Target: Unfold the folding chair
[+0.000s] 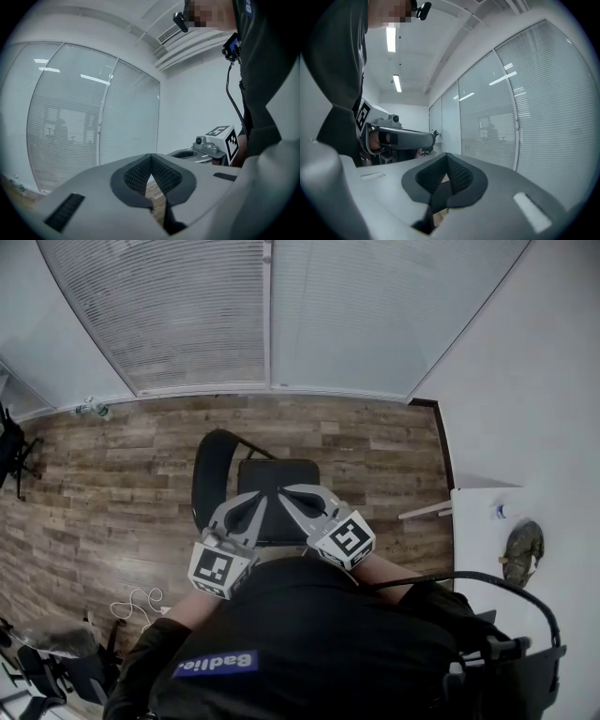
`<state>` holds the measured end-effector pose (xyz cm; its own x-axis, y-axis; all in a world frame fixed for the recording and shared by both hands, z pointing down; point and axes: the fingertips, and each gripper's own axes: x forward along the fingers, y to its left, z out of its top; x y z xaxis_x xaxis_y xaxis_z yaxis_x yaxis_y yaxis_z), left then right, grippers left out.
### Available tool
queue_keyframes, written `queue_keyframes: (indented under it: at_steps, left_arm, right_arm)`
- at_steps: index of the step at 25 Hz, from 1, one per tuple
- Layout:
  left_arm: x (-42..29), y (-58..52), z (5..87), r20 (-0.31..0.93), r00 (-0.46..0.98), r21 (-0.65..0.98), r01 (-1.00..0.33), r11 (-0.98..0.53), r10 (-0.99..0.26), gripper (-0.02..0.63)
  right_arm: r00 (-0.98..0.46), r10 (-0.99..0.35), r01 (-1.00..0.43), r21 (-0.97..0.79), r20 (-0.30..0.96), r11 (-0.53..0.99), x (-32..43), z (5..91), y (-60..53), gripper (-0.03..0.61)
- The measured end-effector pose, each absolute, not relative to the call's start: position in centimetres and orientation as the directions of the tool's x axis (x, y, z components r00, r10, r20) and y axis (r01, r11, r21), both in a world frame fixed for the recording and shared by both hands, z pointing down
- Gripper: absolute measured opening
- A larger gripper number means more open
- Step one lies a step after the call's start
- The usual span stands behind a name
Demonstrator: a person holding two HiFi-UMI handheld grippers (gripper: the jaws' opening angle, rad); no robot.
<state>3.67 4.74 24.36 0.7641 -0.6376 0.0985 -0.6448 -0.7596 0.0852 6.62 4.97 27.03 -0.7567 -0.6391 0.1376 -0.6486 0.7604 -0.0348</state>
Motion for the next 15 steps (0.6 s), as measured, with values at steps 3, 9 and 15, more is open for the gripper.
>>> queue_keyframes:
  at_steps: [3,9,15]
  left_arm:
    - [3.7,4.6,24.9,0.115,0.765,0.095,-0.644,-0.759,-0.634,0.006]
    - [3.8,4.8,25.6,0.135,0.772,0.098,-0.634,-0.767,-0.621,0.006]
    - [4.1,5.1,25.7,0.140,0.776,0.102,-0.629,-0.771,-0.615,0.006]
  right_arm:
    - [-0.760,-0.634,-0.645,-0.049,0.140,0.763,6.6,27.3,4.8,0.002]
    - [-0.776,-0.611,-0.625,-0.057,0.156,0.779,6.2,27.9,5.1,0.000]
    - [-0.782,-0.601,-0.617,-0.073,0.163,0.784,6.1,28.2,5.4,0.001]
